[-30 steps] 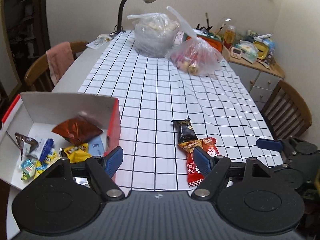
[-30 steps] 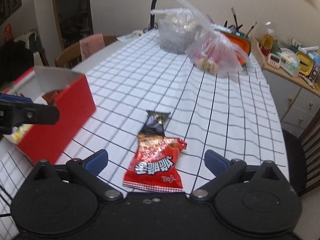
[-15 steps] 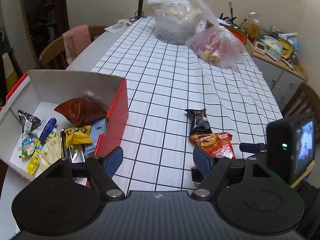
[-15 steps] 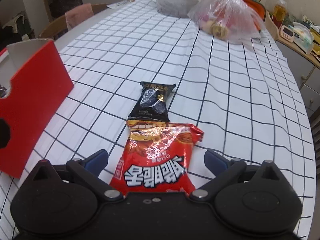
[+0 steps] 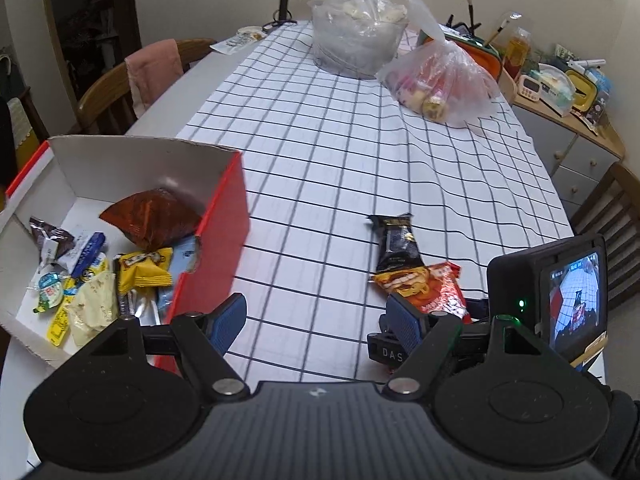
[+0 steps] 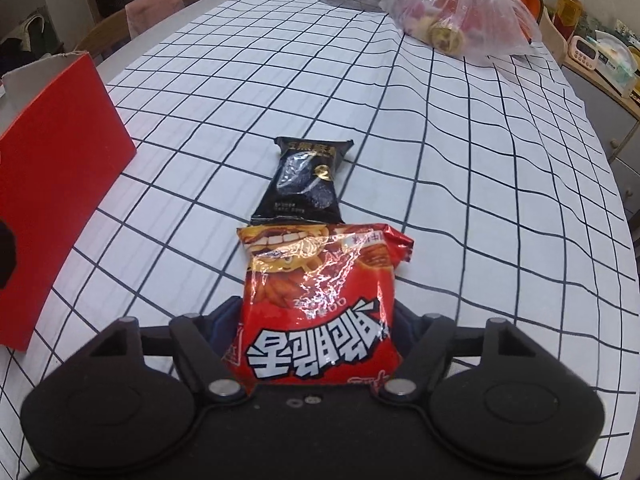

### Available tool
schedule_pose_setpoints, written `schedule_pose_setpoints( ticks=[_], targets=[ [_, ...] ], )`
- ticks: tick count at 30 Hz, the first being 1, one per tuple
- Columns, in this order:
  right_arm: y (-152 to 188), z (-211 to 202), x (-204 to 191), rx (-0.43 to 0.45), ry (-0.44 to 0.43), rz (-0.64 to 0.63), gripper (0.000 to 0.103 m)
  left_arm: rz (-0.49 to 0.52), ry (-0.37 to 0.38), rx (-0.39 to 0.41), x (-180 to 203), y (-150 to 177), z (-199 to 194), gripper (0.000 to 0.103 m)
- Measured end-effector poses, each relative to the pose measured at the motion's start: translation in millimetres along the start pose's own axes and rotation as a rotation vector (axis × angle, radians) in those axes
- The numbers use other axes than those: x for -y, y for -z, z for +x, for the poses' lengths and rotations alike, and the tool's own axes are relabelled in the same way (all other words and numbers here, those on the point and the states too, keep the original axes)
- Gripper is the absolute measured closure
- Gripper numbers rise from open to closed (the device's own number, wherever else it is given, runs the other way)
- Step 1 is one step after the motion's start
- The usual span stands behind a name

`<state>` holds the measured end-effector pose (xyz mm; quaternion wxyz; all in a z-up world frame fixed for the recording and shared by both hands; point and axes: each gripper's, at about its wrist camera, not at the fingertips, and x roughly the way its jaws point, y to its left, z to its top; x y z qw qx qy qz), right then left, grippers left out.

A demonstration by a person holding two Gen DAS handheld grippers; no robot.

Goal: Organize snacks
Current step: 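Grasp the red cartoon-face packet with the right tool while the left tool grasps the black sesame packet, then carry both packets over the red-edged box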

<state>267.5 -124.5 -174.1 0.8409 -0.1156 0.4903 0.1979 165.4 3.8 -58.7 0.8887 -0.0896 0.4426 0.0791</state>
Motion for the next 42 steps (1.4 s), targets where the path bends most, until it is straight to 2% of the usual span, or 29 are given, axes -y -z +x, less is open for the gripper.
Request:
schedule_pose_setpoints(
  ticks=[11,19,27,34,36,37,41,42],
  targets=[
    [11.3,-28.6,50.2,0.025,-0.038,0.060,0.031,0.033,0.047,-0.058,40.6,-18.3,24.4,0.026],
    [25.8,-53.2,90.1,0.043,-0.048,0.134,0.031,0.056,0.049,-0.087,58.8,-49.6,76.3,0.026],
    [45.0,-63.2,99.9,0.037,-0.050,0.175,0.031,0.025,0.052,-0.181,64.6,-68.4,138.3,0.026],
    [50.7,-66.5,103.2,0.030,-0.047,0.188,0.031,0.038,0.050,-0.194,71.2,-70.0,160.8,0.027],
    [51.3,-67.4,103.9,0.031,-0.046,0.190,0.031,0.034,0.043,-0.202,71.2,-70.9,165.4,0.032],
    [51.5,-67.6,103.9,0.030,-0.045,0.189,0.031,0.037,0.047,-0.207,71.8,-70.6,167.0,0.039],
    [51.5,-67.9,103.3,0.030,-0.042,0.190,0.031,0.052,0.043,-0.226,74.2,-69.3,172.8,0.058],
    [51.0,-68.2,103.0,0.030,-0.040,0.191,0.031,0.054,0.043,-0.228,74.1,-68.7,173.6,0.066]
  ],
)
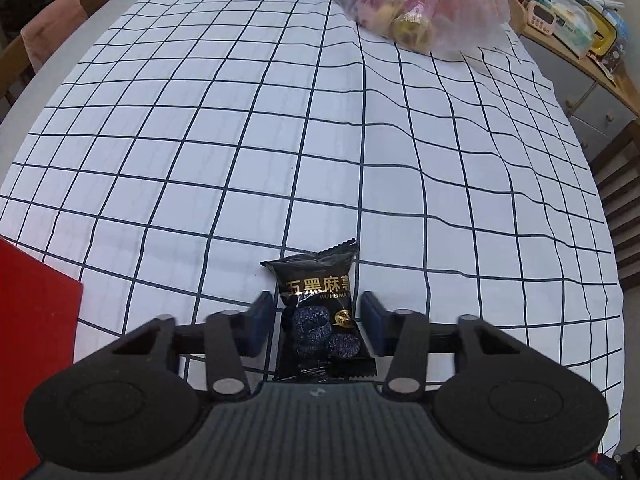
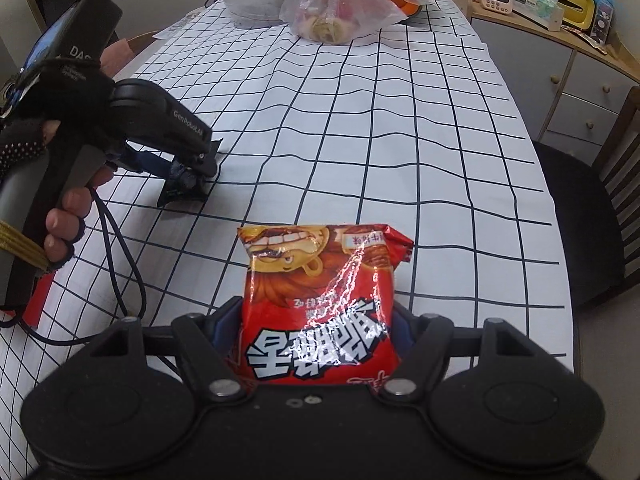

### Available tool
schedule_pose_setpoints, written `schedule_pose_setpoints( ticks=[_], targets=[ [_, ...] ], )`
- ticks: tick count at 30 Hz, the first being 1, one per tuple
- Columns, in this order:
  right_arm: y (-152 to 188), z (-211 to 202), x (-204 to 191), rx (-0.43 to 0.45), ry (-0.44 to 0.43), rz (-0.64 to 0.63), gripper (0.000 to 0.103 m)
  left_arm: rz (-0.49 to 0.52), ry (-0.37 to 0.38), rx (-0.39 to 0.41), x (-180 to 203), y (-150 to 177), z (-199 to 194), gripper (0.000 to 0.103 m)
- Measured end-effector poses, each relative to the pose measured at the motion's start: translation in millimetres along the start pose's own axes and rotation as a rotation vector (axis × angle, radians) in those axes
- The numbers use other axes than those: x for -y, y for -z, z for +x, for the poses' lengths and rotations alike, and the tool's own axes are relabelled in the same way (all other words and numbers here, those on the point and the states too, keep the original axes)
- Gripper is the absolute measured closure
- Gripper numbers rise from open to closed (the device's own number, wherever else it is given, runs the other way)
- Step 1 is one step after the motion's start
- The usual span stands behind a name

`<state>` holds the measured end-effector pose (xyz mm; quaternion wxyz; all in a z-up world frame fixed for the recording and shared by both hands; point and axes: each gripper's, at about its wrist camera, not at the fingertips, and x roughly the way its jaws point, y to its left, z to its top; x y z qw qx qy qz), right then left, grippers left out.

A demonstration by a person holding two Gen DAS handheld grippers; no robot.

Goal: Organize snacks
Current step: 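Carry both packets over the red-edged box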

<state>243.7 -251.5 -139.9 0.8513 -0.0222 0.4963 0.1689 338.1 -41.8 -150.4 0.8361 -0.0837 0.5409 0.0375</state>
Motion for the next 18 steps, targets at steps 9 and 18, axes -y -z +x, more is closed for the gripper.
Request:
schedule_pose_setpoints(
  ticks=[9,18],
  targets=[
    [-1.4,-11.4,-5.2,0.025,0.002,0.000,0.031,-0.009,-0.010,0.003,-9.3,10.7,-13.3,0.070],
    [-5.3,-39.3,-23.4,0.073,-0.006,-0.017,0.031,-0.003,0.016,0.029,-23.5,31.5,-57.4,0.070]
  ],
)
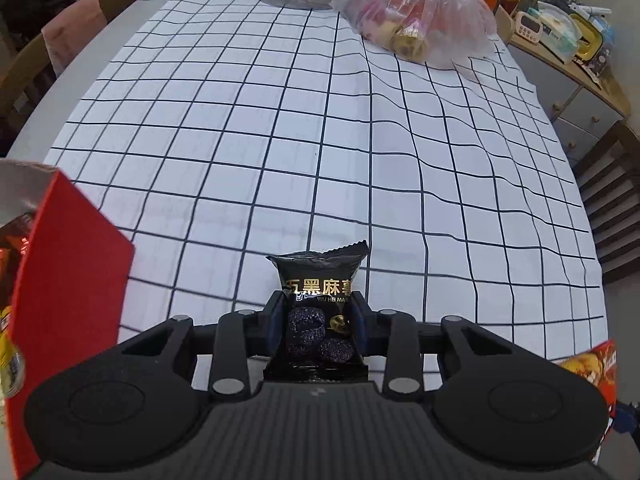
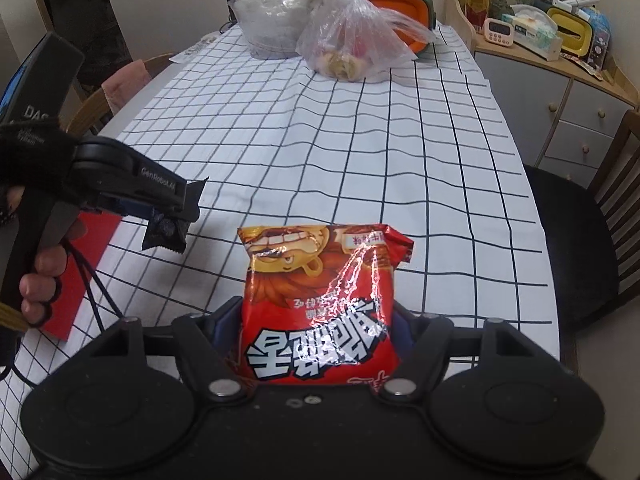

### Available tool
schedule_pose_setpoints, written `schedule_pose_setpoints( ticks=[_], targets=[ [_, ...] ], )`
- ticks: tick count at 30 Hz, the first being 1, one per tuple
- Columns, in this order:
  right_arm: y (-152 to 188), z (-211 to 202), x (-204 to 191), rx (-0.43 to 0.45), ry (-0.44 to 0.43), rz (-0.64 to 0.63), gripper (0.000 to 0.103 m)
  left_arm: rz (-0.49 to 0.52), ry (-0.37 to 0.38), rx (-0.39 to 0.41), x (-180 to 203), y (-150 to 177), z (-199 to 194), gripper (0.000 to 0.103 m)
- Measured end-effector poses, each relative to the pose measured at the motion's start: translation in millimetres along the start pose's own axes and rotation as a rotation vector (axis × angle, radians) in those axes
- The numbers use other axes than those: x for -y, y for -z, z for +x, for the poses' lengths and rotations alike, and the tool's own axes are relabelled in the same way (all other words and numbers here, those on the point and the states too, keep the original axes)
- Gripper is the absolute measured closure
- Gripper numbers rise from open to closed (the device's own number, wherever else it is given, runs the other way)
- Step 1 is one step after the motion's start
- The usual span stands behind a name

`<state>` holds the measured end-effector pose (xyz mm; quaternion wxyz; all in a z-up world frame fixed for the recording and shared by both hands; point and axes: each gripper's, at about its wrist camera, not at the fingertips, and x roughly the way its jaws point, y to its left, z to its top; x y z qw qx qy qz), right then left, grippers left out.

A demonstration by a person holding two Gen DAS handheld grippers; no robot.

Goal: Organize snacks
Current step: 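Carry both packets over the red-edged box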

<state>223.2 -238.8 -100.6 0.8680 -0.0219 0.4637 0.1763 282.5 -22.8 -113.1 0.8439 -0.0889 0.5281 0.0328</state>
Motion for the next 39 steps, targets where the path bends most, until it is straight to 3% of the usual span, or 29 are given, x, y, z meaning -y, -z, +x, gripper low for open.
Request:
schedule_pose_setpoints(
  ticks=[22,39],
  targets=[
    [-17.0,-67.0,-99.6,0.098,-0.074,-0.067,0.031,0.024,0.051,0.090,-70.0,44.7,-132.7,0.070],
    [-37.3,-40.9,-215.4,0.091,-0.146,-0.160,0.031,-0.022,0.003,0.125,-188.7,53.6,-172.1,0.070]
  ],
)
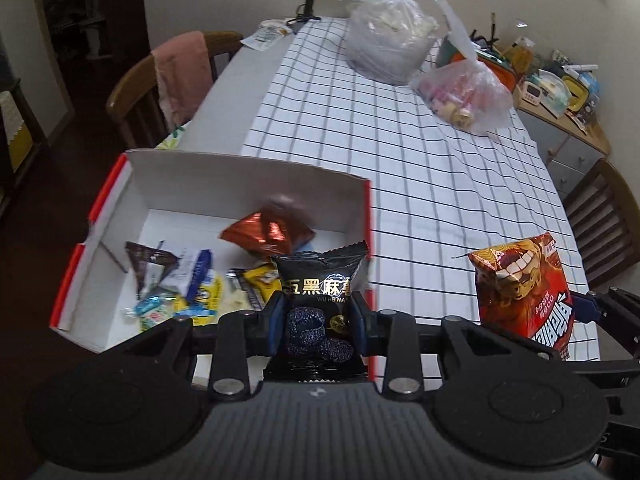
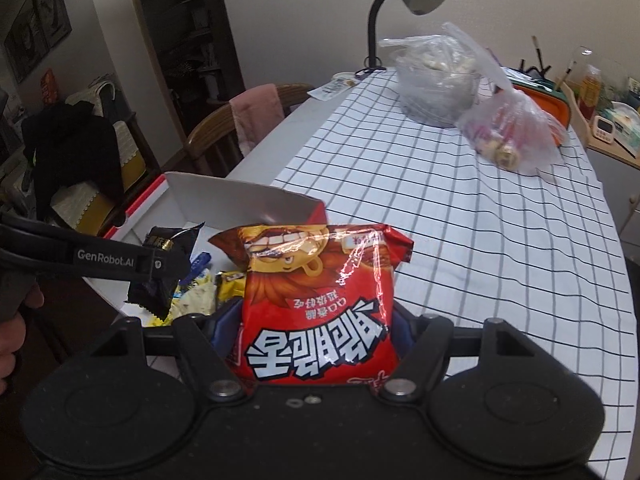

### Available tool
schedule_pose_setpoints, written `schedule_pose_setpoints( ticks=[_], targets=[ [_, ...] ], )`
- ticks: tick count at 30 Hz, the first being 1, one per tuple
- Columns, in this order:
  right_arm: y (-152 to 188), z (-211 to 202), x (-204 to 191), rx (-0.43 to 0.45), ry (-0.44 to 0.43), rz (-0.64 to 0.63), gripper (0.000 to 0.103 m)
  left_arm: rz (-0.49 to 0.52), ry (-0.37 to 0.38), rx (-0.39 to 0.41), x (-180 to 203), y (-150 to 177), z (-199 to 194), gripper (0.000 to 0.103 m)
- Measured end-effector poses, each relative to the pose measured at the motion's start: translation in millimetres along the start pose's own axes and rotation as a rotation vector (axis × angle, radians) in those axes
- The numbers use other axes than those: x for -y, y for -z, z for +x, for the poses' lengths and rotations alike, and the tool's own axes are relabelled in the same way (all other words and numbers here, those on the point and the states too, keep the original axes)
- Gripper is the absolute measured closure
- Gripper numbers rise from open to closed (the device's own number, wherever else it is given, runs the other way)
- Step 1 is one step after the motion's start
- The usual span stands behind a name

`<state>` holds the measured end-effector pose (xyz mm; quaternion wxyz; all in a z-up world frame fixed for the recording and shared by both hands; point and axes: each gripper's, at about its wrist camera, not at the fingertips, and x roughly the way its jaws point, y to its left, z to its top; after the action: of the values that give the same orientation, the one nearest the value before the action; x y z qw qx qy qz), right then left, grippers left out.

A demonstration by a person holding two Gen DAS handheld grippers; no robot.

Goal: Organize snacks
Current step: 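Carry both packets over the red-edged box, then lower both packets into the box and open both tools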

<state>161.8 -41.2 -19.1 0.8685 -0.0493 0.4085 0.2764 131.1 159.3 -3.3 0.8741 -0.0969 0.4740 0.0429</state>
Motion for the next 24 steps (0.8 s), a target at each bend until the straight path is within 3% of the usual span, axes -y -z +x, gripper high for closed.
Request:
schedule_pose_setpoints(
  ticks=[15,24],
  targets=[
    [-25.5,77.4,-72.5,-0.069,0.019,-0.081,0.031,-0.003,-0.089,-0.035,-97.8,-19.6,24.8,0.070],
    [-27.2,125.0,-104.6,-0.135,0.059,-0.141,0.031,0.033,-0.127,-0.106,-124.6,-26.5,65.6,0.070]
  ],
)
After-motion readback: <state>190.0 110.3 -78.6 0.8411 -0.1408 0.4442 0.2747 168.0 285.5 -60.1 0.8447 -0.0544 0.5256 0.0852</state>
